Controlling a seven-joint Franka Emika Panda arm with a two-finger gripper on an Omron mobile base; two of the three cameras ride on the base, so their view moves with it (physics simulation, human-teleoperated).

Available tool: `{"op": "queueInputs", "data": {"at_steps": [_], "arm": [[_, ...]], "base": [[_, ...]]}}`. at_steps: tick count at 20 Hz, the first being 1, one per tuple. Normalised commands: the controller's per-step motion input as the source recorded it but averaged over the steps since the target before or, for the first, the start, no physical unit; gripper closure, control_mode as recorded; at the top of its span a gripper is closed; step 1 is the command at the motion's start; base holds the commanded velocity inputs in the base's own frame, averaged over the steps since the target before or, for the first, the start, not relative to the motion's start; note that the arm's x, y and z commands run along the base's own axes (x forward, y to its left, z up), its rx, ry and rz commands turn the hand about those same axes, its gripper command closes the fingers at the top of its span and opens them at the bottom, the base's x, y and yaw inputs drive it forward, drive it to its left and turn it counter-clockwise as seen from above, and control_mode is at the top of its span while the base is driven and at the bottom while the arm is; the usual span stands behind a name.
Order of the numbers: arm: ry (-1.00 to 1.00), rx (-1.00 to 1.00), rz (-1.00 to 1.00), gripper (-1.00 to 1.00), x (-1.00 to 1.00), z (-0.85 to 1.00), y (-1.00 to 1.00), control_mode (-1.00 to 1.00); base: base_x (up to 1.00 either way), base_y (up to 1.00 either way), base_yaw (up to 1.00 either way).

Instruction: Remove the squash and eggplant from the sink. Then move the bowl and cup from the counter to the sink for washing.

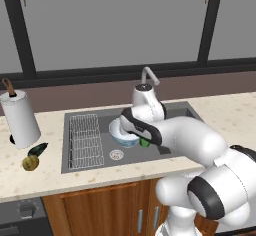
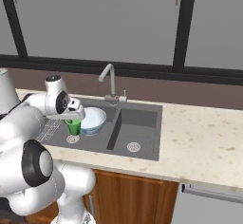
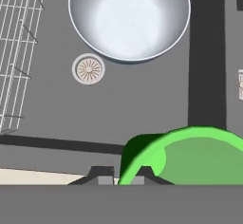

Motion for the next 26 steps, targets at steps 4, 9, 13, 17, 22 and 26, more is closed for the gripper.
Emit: {"op": "queueInputs", "data": {"at_steps": [4, 9, 13, 17, 22, 26], "arm": [[-0.03, 0.0, 0.07, 1.0, 0.09, -0.13, -0.07, -1.0], [-0.06, 0.0, 0.07, 1.0, 0.09, -0.13, -0.06, -1.0], [-0.08, 0.0, 0.05, 1.0, 0.07, -0.13, -0.08, -1.0], [-0.08, 0.0, 0.05, 1.0, 0.06, -0.13, -0.09, -1.0], [-0.09, 0.0, 0.05, 1.0, 0.05, -0.11, -0.13, -1.0], [-0.07, 0.0, 0.04, 1.0, 0.06, -0.1, -0.1, -1.0]], "base": [[0.0, 0.0, 0.0], [0.0, 0.0, 0.0], [0.0, 0.0, 0.0], [0.0, 0.0, 0.0], [0.0, 0.0, 0.0], [0.0, 0.0, 0.0]]}}
